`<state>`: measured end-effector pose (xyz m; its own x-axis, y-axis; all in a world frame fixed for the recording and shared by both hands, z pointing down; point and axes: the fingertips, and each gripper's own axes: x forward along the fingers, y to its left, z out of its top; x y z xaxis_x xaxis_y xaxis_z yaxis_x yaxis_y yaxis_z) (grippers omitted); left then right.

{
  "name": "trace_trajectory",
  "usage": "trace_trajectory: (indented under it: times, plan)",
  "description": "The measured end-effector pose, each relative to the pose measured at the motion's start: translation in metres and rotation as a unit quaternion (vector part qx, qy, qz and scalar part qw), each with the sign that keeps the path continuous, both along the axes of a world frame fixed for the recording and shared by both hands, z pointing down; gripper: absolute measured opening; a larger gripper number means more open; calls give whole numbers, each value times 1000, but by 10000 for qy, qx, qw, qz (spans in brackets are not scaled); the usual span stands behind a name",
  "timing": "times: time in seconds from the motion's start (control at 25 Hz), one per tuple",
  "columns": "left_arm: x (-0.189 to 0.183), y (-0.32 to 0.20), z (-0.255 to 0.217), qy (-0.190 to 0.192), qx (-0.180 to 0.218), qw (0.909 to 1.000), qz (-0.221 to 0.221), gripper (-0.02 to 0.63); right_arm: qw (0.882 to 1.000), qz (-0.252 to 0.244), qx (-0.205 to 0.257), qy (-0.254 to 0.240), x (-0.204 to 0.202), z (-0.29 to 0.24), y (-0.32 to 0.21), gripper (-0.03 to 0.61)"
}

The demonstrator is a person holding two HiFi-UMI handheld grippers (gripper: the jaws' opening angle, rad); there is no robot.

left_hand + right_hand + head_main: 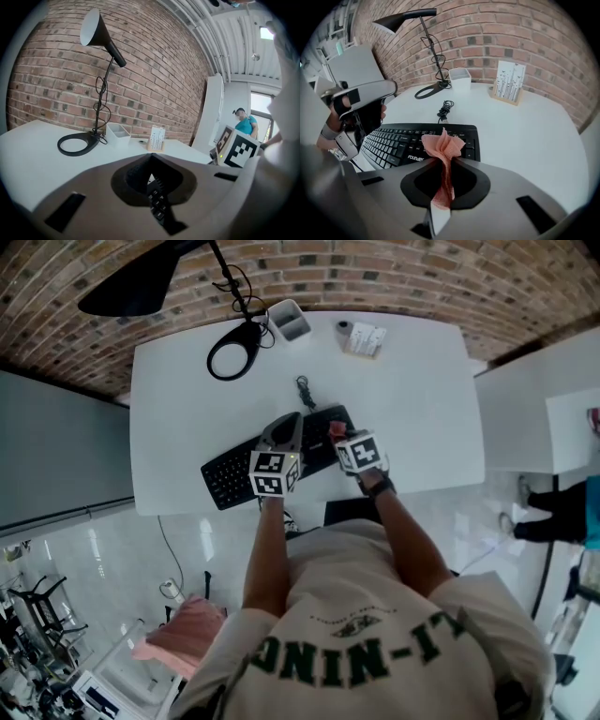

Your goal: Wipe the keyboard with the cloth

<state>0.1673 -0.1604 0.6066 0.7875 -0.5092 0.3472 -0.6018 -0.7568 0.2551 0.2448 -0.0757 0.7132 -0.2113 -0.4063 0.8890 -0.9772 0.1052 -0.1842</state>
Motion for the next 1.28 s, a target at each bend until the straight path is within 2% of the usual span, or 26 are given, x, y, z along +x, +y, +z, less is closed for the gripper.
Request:
trace_trajectory:
  times: [0.16,0.28,0.44,0.56,0.64,0.76,0.88,1.08,1.28]
  plan:
    - [9,-2,1,22,-18,10000,87,0,9988,254,101,395,36,4,-3,26]
    - [17,-4,-2,47,-7,9999,151,0,9986,421,104,301,44,5,-2,25]
    - [26,-5,-6,64,35,9997,230,0,9966,668,76,485,63,5,1,25]
    - [25,-2,-8,63,62,9996,273,0,9944,884,58,570,80,10,3,25]
    - [20,1,-9,51,70,9996,268,0,9943,923,58,528,78,11,2,25]
    - [-1,3,-11,-12,94,9999,118,0,9953,836,70,491,61,2,-3,25]
    - [-39,1,-13,-33,89,9997,-203,0,9970,620,215,412,34,-4,-15,25]
    - [-126,6,-12,-102,33,9958,-912,0,9996,-24,287,-58,-58,-9,-25,25]
    - [-207,19,-12,-215,75,9890,-1461,0,9948,-809,310,-537,-170,-10,-26,26]
